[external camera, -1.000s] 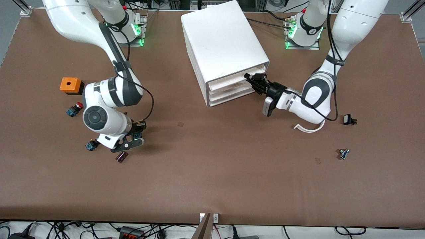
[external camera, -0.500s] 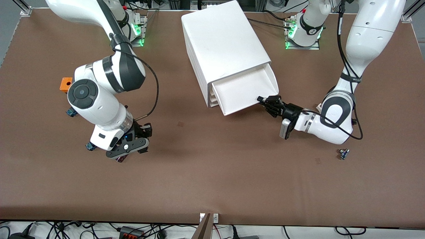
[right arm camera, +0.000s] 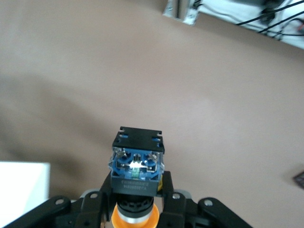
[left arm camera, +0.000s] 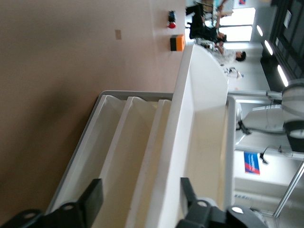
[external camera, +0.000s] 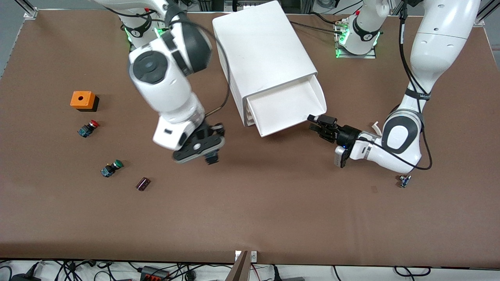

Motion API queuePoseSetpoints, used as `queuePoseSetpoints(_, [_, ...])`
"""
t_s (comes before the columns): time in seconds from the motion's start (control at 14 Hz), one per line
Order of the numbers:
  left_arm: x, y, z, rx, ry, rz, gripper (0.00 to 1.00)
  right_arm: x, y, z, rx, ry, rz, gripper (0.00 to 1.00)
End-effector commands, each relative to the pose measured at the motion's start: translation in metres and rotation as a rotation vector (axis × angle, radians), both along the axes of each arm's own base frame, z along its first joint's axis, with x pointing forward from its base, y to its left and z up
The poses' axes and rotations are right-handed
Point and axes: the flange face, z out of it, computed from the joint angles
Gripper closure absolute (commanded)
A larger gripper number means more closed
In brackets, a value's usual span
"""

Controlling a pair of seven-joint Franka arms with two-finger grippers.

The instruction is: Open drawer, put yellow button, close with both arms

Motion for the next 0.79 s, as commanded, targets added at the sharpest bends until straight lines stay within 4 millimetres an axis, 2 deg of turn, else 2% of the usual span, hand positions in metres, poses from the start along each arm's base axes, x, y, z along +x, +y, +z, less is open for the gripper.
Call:
queuePoseSetpoints(0.0, [0.001, 0.004, 0.062, 0.178, 0.089, 0.033, 0.00, -0.015, 0.033, 0.010, 0.005, 0.017, 0.018, 1.00])
queuePoseSetpoints(0.14, [-0.004, 0.011, 0.101, 0.370, 0.136, 0.070, 0.00, -0.032, 0.059, 0.012, 0.018, 0.016, 0.015, 1.00])
queuePoseSetpoints(0.21, [-0.007, 0.015, 0.120, 0.496, 0.148, 0.090, 0.00, -0.046, 0.078, 0.013, 0.026, 0.016, 0.019, 1.00])
queuePoseSetpoints(0.29, [-0.005, 0.017, 0.142, 0.638, 0.116, 0.101, 0.00, -0.056, 0.092, 0.012, 0.028, 0.016, 0.030, 1.00])
queuePoseSetpoints(0.36, [-0.004, 0.016, 0.155, 0.798, 0.073, 0.096, 0.00, -0.061, 0.100, 0.009, 0.028, 0.018, 0.041, 1.00])
queuePoseSetpoints(0.43, [-0.006, 0.008, 0.158, 0.988, 0.025, 0.088, 0.00, -0.069, 0.112, 0.006, 0.029, 0.018, 0.058, 1.00])
queuePoseSetpoints(0.5, [-0.007, 0.006, 0.153, 1.113, -0.001, 0.090, 0.00, -0.075, 0.122, 0.005, 0.036, 0.017, 0.054, 1.00])
queuePoseSetpoints(0.71, [0.002, 0.024, 0.124, 1.183, 0.038, 0.111, 0.00, -0.090, 0.146, -0.010, 0.047, 0.036, 0.006, 1.00])
